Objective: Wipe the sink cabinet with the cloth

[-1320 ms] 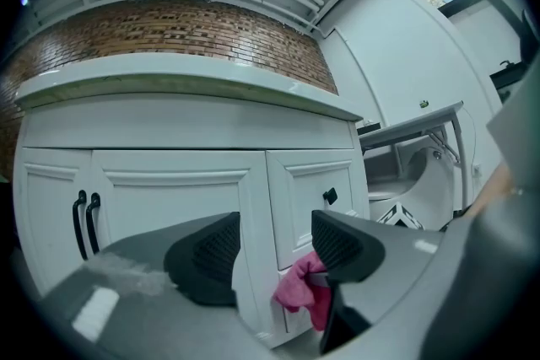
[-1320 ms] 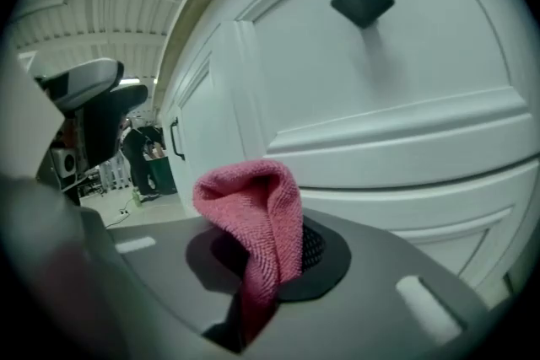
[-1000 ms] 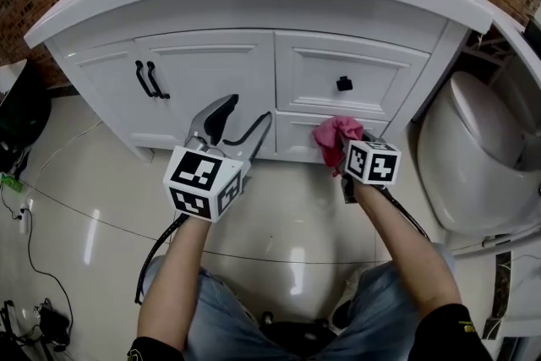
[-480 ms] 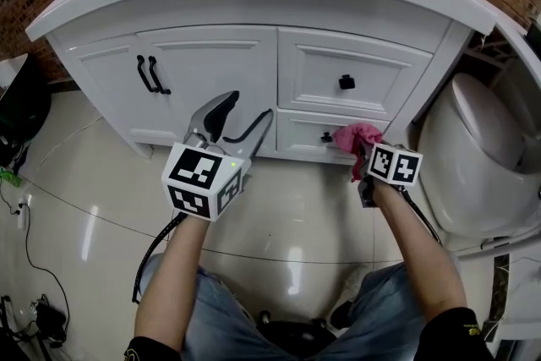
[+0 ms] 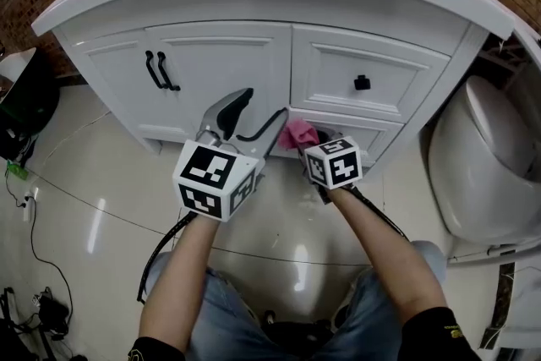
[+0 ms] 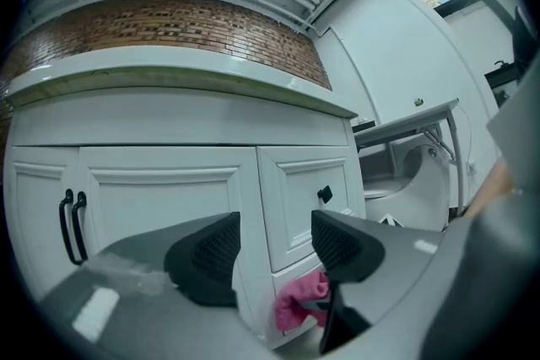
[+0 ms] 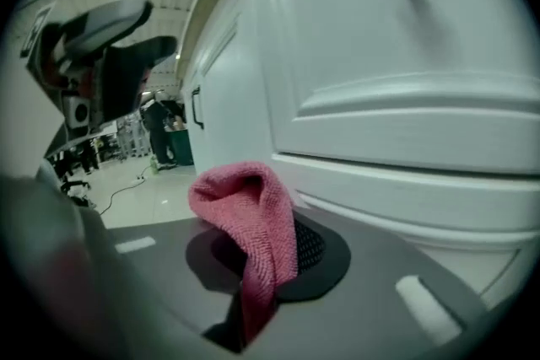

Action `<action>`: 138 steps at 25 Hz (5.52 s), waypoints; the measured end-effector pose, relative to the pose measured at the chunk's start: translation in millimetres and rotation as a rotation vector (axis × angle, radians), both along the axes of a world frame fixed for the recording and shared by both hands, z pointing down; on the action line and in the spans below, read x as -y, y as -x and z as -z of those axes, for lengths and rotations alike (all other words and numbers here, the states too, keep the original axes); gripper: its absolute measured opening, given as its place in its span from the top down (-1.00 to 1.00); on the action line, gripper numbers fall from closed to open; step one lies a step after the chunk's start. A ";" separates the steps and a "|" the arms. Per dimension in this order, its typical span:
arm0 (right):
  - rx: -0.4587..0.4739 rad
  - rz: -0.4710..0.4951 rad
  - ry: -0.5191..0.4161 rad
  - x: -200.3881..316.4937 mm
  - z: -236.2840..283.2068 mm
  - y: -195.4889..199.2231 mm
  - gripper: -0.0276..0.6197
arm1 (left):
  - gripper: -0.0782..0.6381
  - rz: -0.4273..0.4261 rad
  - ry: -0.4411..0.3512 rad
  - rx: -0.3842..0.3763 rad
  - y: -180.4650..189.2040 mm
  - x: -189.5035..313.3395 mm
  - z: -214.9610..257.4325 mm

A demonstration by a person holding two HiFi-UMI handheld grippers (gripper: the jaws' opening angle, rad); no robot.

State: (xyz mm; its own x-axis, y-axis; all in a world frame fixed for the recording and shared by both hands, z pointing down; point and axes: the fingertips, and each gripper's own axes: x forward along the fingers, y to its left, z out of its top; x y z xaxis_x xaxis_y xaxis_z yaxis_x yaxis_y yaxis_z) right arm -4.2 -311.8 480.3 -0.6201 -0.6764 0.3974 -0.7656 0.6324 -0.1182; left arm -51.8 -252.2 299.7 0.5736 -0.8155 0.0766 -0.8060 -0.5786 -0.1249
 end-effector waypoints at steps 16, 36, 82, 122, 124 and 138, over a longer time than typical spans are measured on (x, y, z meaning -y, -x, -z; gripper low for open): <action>-0.263 -0.304 0.034 2.2 -24.1 -175.2 0.80 | 0.04 -0.025 -0.003 -0.009 -6.5 6.7 0.8; -0.202 0.042 -0.016 -20.4 -45.8 -22.9 0.80 | 0.04 0.002 0.012 -0.032 0.2 10.4 2.5; -0.014 -0.102 0.213 3.1 -105.4 -4.3 0.80 | 0.04 0.041 0.033 0.005 29.1 13.6 -10.2; -0.302 -0.189 0.231 12.9 -170.6 -54.2 0.80 | 0.04 0.089 0.021 -0.010 65.0 7.4 -1.6; -0.347 -0.211 0.249 6.5 -177.8 -82.5 0.80 | 0.04 0.078 0.023 -0.006 59.2 8.3 -3.8; -0.301 -0.660 0.343 -6.8 -165.6 -270.0 0.79 | 0.04 -0.001 0.030 0.015 10.3 13.5 -9.8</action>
State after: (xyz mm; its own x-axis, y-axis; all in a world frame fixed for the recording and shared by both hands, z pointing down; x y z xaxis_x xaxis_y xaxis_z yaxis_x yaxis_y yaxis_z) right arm 265.8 -305.1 645.9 0.0323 -0.6764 0.7358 -0.9989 0.0035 0.0472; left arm -62.1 -265.7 309.5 0.5727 -0.8124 0.1096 -0.8038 -0.5828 -0.1194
